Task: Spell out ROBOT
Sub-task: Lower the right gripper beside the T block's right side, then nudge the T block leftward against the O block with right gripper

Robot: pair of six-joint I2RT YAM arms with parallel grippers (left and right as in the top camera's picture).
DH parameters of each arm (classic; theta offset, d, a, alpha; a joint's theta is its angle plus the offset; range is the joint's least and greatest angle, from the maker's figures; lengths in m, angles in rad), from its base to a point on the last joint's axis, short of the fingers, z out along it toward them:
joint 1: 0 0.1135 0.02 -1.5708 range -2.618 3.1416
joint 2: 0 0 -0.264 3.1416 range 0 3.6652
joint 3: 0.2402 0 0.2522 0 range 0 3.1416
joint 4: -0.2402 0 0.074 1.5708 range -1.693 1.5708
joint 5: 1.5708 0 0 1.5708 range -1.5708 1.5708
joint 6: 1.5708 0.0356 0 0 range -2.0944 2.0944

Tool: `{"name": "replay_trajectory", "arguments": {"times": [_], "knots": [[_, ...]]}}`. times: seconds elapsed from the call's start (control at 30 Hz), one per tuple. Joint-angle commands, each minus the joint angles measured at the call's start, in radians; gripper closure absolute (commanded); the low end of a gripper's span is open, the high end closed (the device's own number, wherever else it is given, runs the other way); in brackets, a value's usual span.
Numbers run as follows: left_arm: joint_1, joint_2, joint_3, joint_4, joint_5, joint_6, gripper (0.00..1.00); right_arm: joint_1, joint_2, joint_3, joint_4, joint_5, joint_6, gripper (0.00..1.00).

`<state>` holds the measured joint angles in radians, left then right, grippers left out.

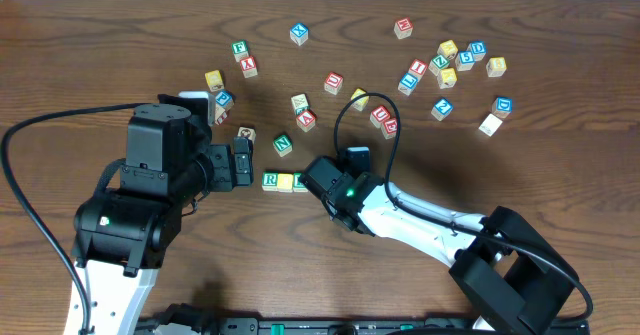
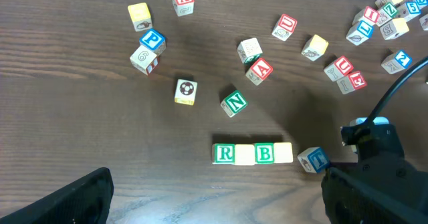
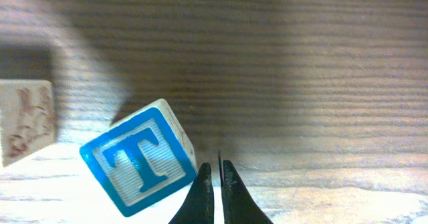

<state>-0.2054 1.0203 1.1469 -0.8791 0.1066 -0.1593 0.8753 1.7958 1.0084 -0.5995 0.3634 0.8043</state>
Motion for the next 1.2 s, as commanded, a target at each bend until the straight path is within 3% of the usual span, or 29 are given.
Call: {"name": "replay_trajectory", "arguments": {"times": [0.0,1.17], "knots": [[0.003,-0.002,0.018,0.000,0.006,0.009,0.02,0.003,-0.024,-0.002,0.035,0.027,-0.025,0.99],[0.003,-0.002,0.018,0.000,0.006,0.009,0.02,0.003,-0.024,-0.002,0.082,-0.101,0.003,0.99]]}}
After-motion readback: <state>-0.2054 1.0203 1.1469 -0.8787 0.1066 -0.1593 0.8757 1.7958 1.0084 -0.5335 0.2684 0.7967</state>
